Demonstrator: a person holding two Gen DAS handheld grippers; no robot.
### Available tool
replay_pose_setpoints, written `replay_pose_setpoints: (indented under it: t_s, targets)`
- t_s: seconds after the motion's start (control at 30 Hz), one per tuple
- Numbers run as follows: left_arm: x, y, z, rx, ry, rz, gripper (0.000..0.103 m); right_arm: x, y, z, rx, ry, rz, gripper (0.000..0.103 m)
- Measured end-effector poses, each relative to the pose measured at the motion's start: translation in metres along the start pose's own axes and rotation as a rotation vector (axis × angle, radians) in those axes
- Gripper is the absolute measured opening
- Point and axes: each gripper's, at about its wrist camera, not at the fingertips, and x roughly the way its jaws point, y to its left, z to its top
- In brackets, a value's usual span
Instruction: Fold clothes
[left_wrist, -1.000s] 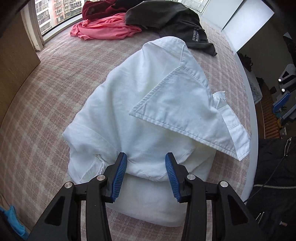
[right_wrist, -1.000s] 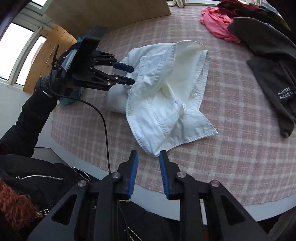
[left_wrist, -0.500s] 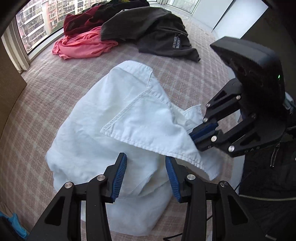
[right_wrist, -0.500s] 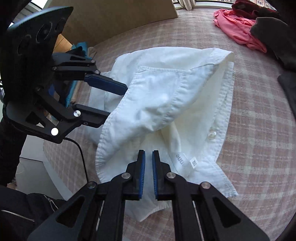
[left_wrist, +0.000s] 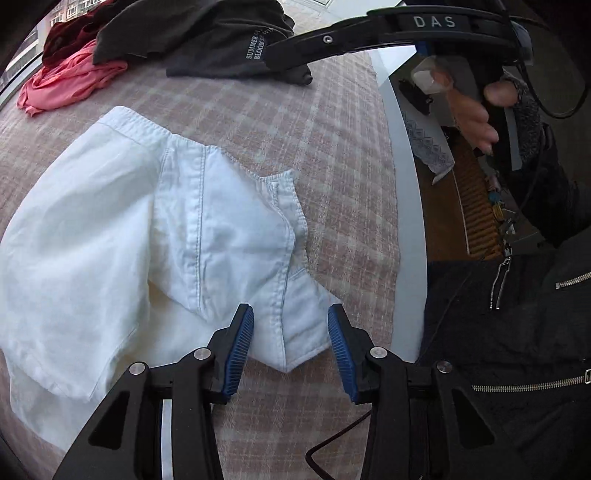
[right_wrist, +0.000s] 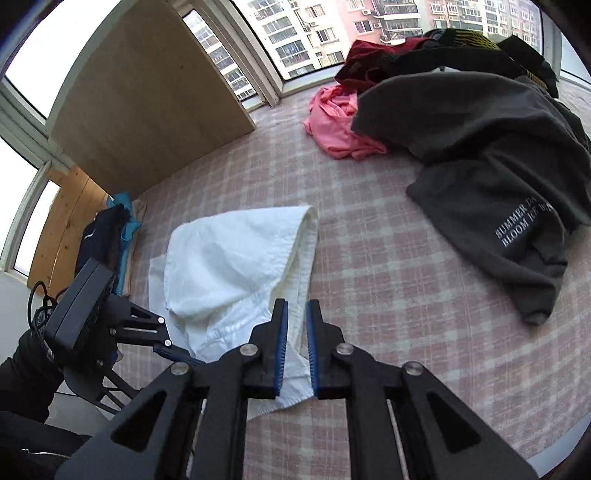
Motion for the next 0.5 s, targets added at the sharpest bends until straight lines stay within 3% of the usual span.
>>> replay_pose_setpoints:
  t_s: [0.13, 0.23, 0.3, 0.4, 0.5]
  targets:
    - [-0.058, 0.026, -0.016, -0.086, -0.115, 0.111, 0.041, 0.05, 0.04, 0.008, -0.123, 0.065, 0.007, 0.013]
    - [-0.076, 0.061, -0.015, -0.139, -0.152, 0.224, 0.041, 0.082, 0.057, 0.0, -0.185, 0.133, -0.013, 0.013]
    - [-0.072, 0.078, -0.013, -0.154, -0.176, 0.204, 0.041, 0.097, 0.06, -0.007, -0.193, 0.174, -0.006, 0.013]
    - [-0.036, 0.092, -0.02, -0.133, -0.106, 0.226, 0.041, 0.1, 0.058, -0.026, -0.232, 0.231, -0.014, 0.013]
    - [-0.003, 0.105, -0.028, -0.112, -0.048, 0.244, 0.041, 0.104, 0.046, -0.049, -0.307, 0.35, -0.174, 0.013]
